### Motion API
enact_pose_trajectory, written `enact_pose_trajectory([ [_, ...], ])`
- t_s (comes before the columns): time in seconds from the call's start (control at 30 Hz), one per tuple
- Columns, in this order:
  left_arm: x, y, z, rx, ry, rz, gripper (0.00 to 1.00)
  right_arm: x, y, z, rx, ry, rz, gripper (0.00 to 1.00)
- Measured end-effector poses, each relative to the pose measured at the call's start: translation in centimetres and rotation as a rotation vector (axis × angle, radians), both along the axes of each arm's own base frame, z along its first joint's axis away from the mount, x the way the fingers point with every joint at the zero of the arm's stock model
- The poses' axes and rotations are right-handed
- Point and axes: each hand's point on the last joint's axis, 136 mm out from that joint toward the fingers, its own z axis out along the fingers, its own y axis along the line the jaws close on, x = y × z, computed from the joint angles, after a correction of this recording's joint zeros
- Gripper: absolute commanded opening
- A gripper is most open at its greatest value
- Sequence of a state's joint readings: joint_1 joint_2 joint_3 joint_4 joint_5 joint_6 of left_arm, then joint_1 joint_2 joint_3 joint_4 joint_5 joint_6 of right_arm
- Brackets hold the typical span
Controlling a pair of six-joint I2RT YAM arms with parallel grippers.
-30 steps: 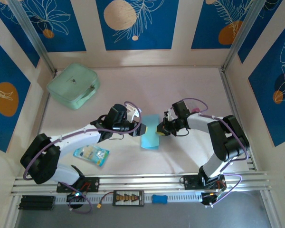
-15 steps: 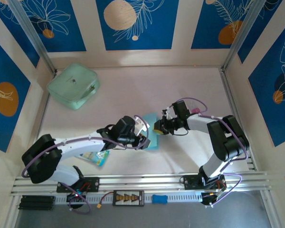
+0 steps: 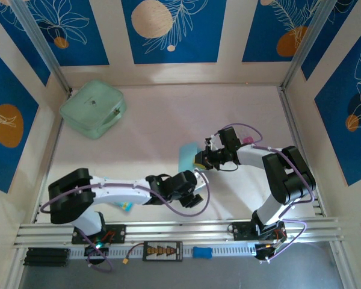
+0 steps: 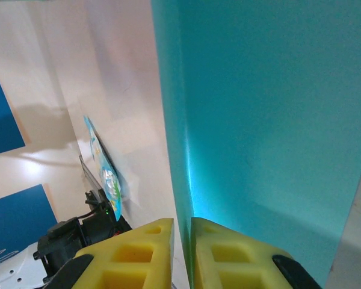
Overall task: Fold a paper plane with a square sheet of paper (pick it up from the middle)
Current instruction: Fold the triangle a second time at the center of the table.
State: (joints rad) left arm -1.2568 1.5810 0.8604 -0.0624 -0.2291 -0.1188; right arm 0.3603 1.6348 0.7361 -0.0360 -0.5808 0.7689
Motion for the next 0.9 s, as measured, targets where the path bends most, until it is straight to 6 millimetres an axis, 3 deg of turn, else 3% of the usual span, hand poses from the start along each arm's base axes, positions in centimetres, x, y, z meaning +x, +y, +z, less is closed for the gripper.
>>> enact_pose_trajectory([
  [0.13, 0.8, -0.4, -0.6, 0.060, -0.080, 0.024, 0.76, -0.1, 0.0, -0.2, 0.000, 0.004, -0.002, 0.17],
  [0.47, 2.6, 0.9, -1.9, 0.160, -0.175, 0.102, 0.68, -0.1, 0.0, -0.2, 0.004, 0.001, -0.006, 0.17],
  [0.67, 2.8, 0.8, -1.6, 0.157, -0.186, 0.111, 0.64, -0.1, 0.0, -0.2, 0.004, 0.002, -0.006, 0.17],
  [0.9, 3.0, 0.6, -1.3, 0.152, -0.192, 0.114, 0.47, -0.2, -0.1, -0.3, 0.002, 0.012, -0.010, 0.17],
])
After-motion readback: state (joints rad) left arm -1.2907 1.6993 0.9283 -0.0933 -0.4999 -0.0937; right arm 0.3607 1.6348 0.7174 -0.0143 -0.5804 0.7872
